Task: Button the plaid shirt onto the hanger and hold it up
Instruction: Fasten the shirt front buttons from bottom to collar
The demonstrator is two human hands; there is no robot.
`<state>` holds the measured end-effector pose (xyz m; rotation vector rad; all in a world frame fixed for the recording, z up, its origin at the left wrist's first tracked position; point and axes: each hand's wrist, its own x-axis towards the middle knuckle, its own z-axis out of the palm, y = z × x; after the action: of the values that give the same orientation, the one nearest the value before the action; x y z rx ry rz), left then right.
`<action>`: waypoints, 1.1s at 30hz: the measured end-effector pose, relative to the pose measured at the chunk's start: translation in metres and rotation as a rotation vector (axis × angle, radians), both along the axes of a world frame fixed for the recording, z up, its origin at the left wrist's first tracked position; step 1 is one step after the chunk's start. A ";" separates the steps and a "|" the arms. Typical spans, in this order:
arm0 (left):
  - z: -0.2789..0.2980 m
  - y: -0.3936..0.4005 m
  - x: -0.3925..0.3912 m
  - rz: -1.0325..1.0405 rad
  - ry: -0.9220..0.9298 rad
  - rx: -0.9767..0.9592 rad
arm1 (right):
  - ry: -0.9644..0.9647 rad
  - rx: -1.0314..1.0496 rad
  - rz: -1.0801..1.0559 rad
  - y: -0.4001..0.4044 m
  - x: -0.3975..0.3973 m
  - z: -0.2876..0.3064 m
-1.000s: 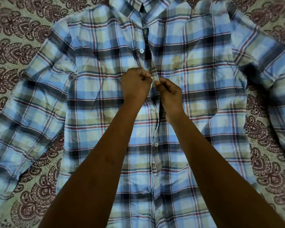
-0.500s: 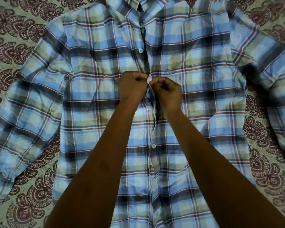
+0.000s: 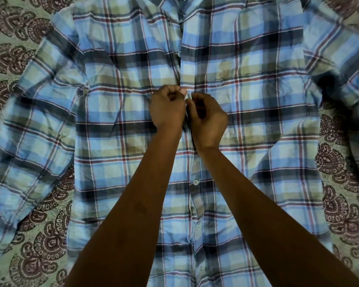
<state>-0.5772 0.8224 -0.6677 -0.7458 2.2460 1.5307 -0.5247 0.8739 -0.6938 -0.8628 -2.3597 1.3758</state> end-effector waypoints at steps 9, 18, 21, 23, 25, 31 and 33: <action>-0.004 -0.003 0.003 -0.040 0.057 0.040 | -0.163 -0.491 -0.098 0.015 -0.017 0.009; -0.004 -0.011 -0.001 -0.398 0.416 -0.393 | -0.375 -0.511 -0.058 0.025 -0.032 0.017; -0.003 -0.019 -0.013 -0.294 0.314 -0.205 | -0.382 -0.299 0.115 0.030 -0.034 0.022; 0.001 -0.022 -0.027 -0.242 0.343 -0.171 | -0.307 -0.179 0.192 0.033 -0.041 0.027; 0.007 -0.023 -0.042 -0.230 0.376 -0.170 | -0.220 -0.096 0.265 0.033 -0.053 0.031; 0.012 -0.011 -0.085 -0.465 0.383 -0.219 | -0.276 0.275 0.399 0.026 -0.093 0.030; 0.009 -0.010 -0.093 -0.512 0.361 -0.236 | -0.227 0.187 0.313 0.032 -0.098 0.029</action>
<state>-0.6701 0.8123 -0.6590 0.0803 2.6313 1.2325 -0.6223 0.9057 -0.6651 -0.6467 -2.8433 1.1866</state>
